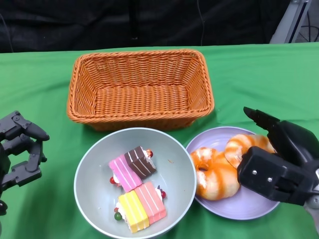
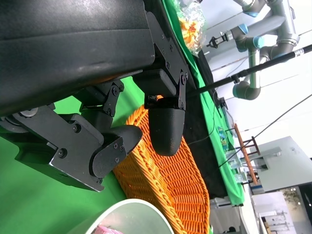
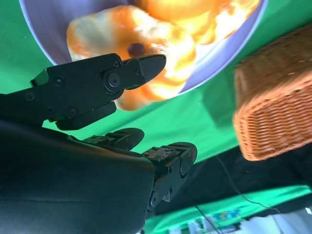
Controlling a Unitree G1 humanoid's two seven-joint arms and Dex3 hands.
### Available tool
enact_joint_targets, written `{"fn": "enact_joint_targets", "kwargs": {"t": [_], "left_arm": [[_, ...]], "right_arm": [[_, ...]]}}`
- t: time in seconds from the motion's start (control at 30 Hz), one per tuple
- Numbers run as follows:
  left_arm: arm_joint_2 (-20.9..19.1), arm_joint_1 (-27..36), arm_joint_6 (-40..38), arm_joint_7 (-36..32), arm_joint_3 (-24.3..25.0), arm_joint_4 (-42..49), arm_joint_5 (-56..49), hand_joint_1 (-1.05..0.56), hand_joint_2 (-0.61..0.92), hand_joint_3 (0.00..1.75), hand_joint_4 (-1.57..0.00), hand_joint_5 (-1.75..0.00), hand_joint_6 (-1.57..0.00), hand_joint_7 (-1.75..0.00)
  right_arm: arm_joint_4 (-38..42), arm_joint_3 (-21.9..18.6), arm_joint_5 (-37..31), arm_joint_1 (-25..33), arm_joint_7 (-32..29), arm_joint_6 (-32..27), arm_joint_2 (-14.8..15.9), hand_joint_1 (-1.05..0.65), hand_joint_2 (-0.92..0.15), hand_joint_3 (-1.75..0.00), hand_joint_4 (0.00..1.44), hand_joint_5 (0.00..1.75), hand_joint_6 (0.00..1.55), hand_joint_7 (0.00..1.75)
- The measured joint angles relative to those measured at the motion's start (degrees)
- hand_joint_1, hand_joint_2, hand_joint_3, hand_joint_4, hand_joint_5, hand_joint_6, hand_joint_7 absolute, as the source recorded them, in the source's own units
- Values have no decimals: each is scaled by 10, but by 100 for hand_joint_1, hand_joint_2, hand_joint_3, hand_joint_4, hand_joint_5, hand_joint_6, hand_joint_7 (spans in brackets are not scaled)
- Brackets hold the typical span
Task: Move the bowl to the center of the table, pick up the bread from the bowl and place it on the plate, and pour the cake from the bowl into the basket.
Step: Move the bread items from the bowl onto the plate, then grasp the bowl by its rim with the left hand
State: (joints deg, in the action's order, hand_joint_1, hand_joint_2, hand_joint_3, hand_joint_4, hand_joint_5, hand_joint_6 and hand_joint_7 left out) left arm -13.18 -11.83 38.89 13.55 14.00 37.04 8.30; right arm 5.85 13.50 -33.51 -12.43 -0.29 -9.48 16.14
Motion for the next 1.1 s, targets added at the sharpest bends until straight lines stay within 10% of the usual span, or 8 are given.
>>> {"fn": "enact_joint_targets", "kwargs": {"t": [0.5, 0.67, 0.73, 0.87, 1.1], "left_arm": [[-3, -3, 2, 1, 1, 7, 1, 0, 58, 112, -75, -174, -72, -142], [-4, -4, 2, 7, 1, 13, 6, -1, 58, 111, -75, -173, -72, -141], [-4, -5, 2, 9, 1, 15, 6, -1, 59, 109, -77, -169, -75, -136], [-7, -5, 2, 9, 1, 15, 6, -1, 60, 107, -78, -167, -76, -133], [-21, -5, 11, 28, -6, 15, 1, 0, 70, 77, -77, -141, -83, -97]], "right_arm": [[-267, -39, 47, 125, 72, -29, -3, -24, -92, -2, 51, 8, 39, 4], [-298, -44, 88, 151, 71, 2, -20, -21, -92, -1, 54, 7, 43, 3], [-293, -61, 140, 162, 71, 44, -31, -18, -92, -9, 83, 21, 71, 16], [-278, -68, 230, 183, 73, 155, -56, -17, -92, -12, 91, 25, 80, 18], [-235, -72, 304, 210, 84, 268, -84, -21, -92, -17, 79, 101, 105, 27]]}}
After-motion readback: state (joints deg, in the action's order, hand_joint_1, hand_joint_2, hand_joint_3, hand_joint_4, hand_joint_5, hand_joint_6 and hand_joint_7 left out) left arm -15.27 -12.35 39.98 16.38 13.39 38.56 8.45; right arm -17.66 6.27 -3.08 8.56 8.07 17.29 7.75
